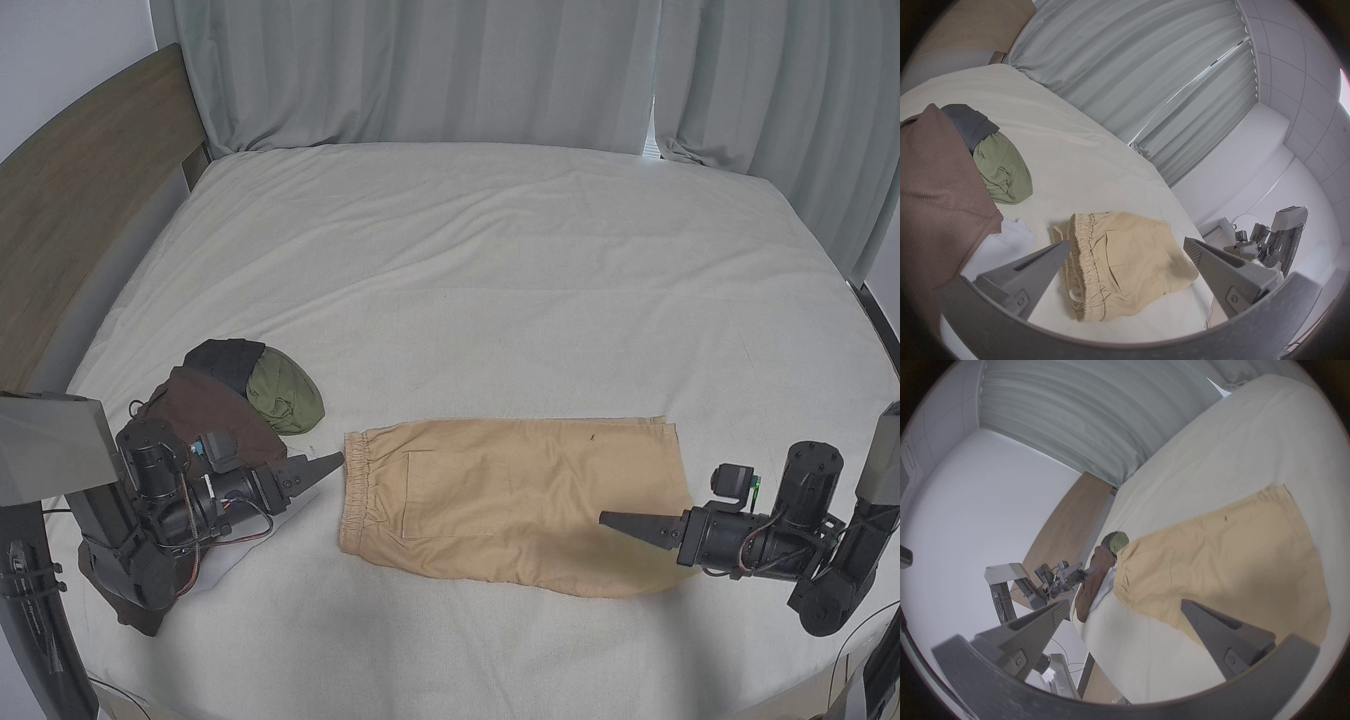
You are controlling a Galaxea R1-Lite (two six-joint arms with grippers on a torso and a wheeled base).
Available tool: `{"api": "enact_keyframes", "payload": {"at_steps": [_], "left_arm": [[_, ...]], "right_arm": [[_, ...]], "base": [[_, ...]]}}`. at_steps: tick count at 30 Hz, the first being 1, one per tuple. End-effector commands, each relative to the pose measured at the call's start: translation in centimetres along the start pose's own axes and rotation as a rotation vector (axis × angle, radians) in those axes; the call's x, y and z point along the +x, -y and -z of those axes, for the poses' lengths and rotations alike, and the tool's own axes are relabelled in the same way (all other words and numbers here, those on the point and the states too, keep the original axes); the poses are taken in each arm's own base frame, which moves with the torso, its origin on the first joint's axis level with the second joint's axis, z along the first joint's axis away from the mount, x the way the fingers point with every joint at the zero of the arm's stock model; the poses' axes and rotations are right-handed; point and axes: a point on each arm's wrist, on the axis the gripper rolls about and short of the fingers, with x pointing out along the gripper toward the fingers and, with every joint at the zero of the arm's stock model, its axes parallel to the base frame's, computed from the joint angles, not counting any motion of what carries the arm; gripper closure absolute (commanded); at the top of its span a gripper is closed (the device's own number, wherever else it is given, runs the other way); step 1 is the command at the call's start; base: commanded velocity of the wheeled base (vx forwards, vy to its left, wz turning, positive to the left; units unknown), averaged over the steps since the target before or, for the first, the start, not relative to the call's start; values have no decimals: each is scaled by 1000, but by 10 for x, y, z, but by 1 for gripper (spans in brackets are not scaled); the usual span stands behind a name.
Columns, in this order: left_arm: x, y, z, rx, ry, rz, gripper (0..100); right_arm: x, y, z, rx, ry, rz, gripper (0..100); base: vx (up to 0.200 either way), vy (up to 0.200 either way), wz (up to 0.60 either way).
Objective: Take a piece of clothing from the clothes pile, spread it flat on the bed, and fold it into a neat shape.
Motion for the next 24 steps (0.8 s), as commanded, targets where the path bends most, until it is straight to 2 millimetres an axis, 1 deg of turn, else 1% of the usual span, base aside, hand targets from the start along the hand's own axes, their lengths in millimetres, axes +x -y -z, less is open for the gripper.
{"api": "enact_keyframes", "payload": {"at_steps": [1,7,11,24], "left_arm": [[-1,0,1,-1,-7,10,0],[-1,-1,2,-6,-20,26,0],[1,1,4,-7,-28,32,0],[2,-2,7,-79,-36,26,0]], "right_arm": [[-9,0,-16,-11,48,-35,0],[-18,4,-30,-26,98,-35,0],[-25,1,-37,-41,130,-39,0],[-24,1,-36,-28,123,-41,0]], "base": [[0,0,0],[0,0,0],[0,0,0],[0,0,0]]}}
